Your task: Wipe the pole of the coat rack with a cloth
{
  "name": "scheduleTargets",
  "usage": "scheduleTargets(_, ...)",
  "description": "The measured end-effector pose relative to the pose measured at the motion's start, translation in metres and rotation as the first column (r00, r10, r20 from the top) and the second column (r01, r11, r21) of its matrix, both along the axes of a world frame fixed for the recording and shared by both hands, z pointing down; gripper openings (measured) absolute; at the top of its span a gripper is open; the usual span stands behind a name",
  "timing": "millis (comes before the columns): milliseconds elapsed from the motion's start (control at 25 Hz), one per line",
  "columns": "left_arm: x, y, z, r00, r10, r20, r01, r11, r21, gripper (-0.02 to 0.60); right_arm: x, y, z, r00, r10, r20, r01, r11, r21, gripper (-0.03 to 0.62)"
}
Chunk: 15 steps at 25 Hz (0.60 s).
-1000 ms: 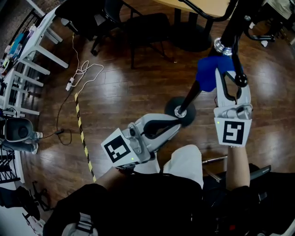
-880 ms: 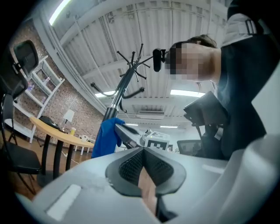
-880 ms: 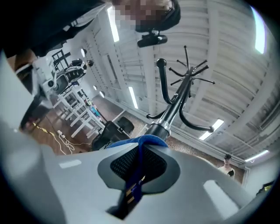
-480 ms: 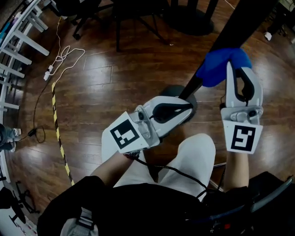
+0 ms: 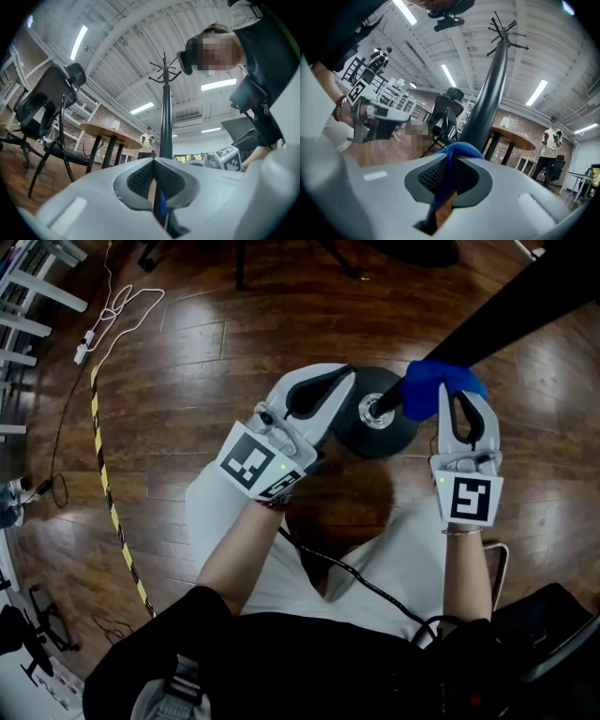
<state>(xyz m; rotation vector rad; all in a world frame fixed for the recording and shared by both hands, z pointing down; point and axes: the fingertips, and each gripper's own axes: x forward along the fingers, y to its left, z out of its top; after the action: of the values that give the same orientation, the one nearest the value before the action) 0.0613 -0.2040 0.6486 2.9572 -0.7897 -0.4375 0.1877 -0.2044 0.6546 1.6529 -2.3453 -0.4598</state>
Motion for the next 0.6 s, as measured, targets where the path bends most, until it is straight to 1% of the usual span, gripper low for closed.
scheduleTargets(120,-0.008,-0.007,0.006,1.000,-0.017,-0.022,0.017,0.999,-0.033,-0.006,0.007,-0.005,0.058,0.999,0.031,0.021,-0.029,0.996,-0.085,0.018)
scheduleTargets(160,-0.009,-0.008,0.002,1.000,-0.015,-0.025,0.014,1.000,-0.026,-0.006,0.008,-0.006,0.076,0.998,0.053,0.033,-0.050,0.993,-0.105,0.018)
scheduleTargets(240,-0.012,-0.007,-0.002,1.000,-0.016,-0.013,0.016,1.000,0.016,-0.006,0.004,-0.008,0.105,0.995,0.099,0.033,-0.094,0.986,-0.135,0.018)
scheduleTargets(320,-0.016,-0.002,0.003,1.000,-0.022,0.010,0.022,0.999,0.041,-0.006,-0.003,-0.008,0.128,0.992,0.122,-0.009,-0.122,0.980,-0.154,0.018)
scheduleTargets(440,-0.020,-0.001,0.019,0.999,-0.024,0.028,0.024,1.000,-0.005,-0.006,-0.013,-0.011,0.149,0.986,0.127,-0.108,-0.143,0.978,-0.153,0.018)
scheduleTargets(520,-0.020,-0.002,0.013,1.000,-0.020,0.011,0.020,1.000,-0.012,-0.006,-0.016,-0.014,0.168,0.980,0.131,-0.147,-0.157,0.970,-0.183,0.018)
scheduleTargets(600,-0.018,0.002,0.001,1.000,-0.007,-0.012,0.007,1.000,0.007,-0.006,-0.016,-0.015,0.195,0.978,0.130,-0.164,-0.169,0.954,-0.248,0.018)
